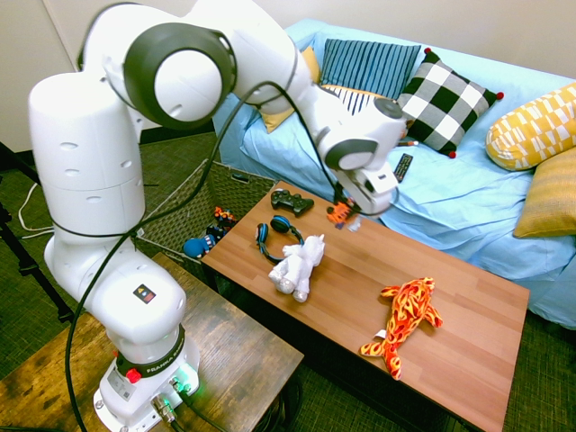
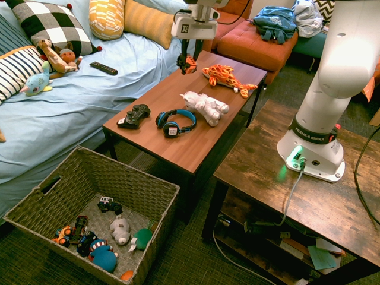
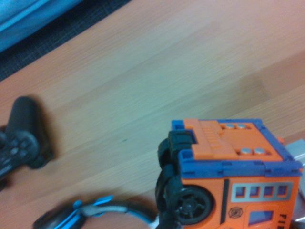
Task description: Put the toy car in the basket
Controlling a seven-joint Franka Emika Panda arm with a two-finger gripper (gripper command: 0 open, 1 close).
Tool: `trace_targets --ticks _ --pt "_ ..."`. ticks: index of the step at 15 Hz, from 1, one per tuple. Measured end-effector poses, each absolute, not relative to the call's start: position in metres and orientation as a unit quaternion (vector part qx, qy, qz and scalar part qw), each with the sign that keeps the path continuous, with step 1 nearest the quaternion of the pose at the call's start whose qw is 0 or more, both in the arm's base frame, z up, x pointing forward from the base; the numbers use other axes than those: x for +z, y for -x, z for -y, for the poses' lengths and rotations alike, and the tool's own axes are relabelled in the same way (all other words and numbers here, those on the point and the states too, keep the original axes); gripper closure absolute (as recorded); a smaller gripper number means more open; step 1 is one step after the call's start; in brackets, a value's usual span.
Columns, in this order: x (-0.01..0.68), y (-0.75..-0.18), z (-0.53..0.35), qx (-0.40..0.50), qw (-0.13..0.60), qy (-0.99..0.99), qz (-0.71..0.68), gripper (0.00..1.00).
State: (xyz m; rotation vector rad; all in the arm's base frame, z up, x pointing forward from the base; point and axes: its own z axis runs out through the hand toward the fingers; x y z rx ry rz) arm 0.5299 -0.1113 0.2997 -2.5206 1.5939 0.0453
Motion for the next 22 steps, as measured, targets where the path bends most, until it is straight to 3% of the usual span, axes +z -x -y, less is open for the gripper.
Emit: trace_targets --ticks 10,11,15,22 --pt "0.289 -0.454 -0.395 0.031 -0.050 0.904 -0.424 1.00" --pt "0.280 -0.461 -0.411 0.033 -0.058 0.904 -0.422 0.00" --pt "0.261 -0.527 -0.420 0.056 -0.066 0.898 -0.431 0.00" --pt "0.280 -0.574 -0.464 0.060 -0.063 0.901 -0.426 0.00"
